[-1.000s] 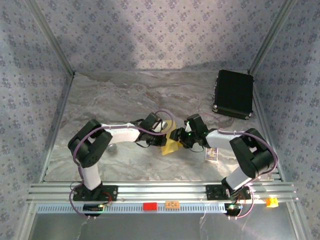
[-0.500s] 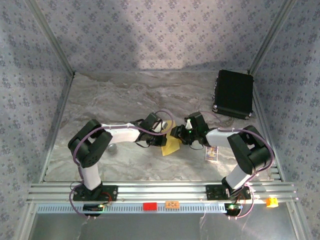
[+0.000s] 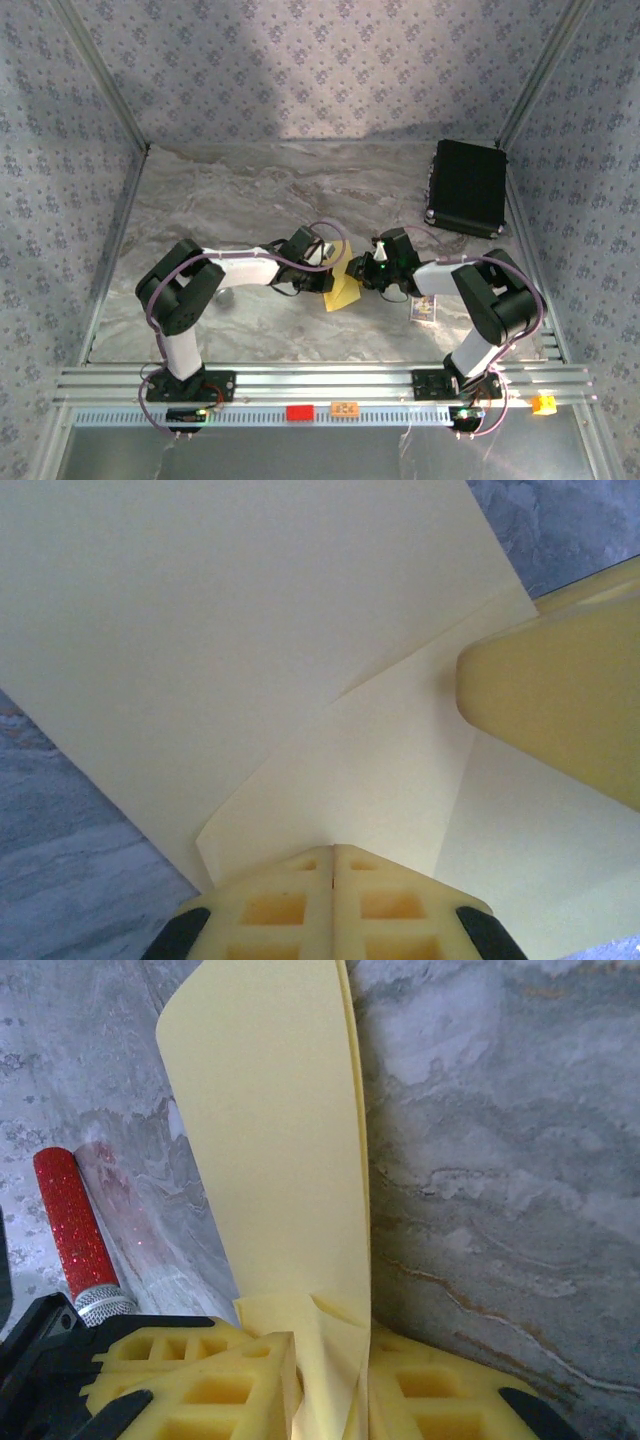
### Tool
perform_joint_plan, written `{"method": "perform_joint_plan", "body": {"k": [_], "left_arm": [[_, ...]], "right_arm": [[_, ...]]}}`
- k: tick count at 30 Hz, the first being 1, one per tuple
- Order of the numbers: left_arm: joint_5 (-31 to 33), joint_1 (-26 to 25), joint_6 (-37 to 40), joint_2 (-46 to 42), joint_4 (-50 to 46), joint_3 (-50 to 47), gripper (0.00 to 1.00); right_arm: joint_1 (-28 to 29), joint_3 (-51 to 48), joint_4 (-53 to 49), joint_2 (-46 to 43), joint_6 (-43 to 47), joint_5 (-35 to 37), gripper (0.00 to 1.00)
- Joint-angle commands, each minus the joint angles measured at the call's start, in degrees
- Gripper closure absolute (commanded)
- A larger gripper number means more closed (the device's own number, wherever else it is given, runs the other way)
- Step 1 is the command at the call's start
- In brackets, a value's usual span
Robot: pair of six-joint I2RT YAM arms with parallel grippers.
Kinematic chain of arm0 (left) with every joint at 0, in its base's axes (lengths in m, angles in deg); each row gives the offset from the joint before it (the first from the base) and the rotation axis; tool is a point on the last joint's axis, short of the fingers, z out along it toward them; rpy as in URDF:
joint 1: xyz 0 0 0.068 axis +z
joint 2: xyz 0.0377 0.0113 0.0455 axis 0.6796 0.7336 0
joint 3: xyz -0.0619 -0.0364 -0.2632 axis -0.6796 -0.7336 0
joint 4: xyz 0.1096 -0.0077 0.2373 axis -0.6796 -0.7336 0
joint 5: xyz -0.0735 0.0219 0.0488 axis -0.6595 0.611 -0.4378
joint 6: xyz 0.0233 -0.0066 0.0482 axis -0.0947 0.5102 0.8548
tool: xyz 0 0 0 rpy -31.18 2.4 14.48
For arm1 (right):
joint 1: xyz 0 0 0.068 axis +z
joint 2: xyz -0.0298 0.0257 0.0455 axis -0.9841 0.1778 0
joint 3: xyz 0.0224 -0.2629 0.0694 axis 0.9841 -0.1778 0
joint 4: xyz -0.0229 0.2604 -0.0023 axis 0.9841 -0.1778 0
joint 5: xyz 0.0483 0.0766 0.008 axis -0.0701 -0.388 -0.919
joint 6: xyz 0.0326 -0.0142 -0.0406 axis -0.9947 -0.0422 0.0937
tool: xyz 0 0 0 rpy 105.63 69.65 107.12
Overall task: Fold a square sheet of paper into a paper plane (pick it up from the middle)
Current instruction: Turn over the paper at the center of the table.
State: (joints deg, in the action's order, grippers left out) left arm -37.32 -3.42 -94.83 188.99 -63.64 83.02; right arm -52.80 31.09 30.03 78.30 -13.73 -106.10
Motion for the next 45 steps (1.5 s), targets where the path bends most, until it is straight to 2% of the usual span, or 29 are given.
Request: {"method": "perform_joint_plan", "body": {"k": [1,6,9,13,18,24,31,39,45], "left_arm": [[-0.38,-0.09,-0.68,-1.63,-1.84,-1.35,0.94],[-2.44,0.00,-3.62,-6.09,1.26,-2.29,0.84],[-0.91,-0.09,-2.88,-9.11,-0.35,-1.58,0.78],[1.65,-0.09,-2.22,-12.37,-0.92,-2.78,0.74],[6.50,-0.12,-2.83,-16.30,0.36,-5.40,0.67],[11.01,-0.14,-3.32,-19.06,1.24,-7.00,0.64],[11.68,-0.08,-3.79,-21.00,2.06,-8.35,0.64],[11.89,0.00,-5.10,-26.44,2.73,-11.16,0.62],[12.38,0.34,-3.84,-27.00,-2.01,-9.55,0.61]], "right_arm": [[-0.45,-1.00,1.62,-0.32,-0.20,-0.66,0.79],[-0.72,-1.16,0.86,-2.05,0.26,-0.83,0.92],[-0.72,-0.97,-1.05,-4.12,1.28,0.29,0.93],[-0.70,0.09,-5.94,-7.87,4.05,2.17,0.93],[-0.24,1.05,-14.20,-14.29,8.52,7.59,0.93],[0.32,1.29,-21.18,-19.92,11.06,12.87,0.93],[1.13,0.29,-24.10,-23.14,5.83,18.90,0.93],[7.54,8.12,-41.93,-30.01,-1.96,33.01,0.93],[8.70,8.66,-48.64,-33.56,-6.06,37.01,0.93]]}}
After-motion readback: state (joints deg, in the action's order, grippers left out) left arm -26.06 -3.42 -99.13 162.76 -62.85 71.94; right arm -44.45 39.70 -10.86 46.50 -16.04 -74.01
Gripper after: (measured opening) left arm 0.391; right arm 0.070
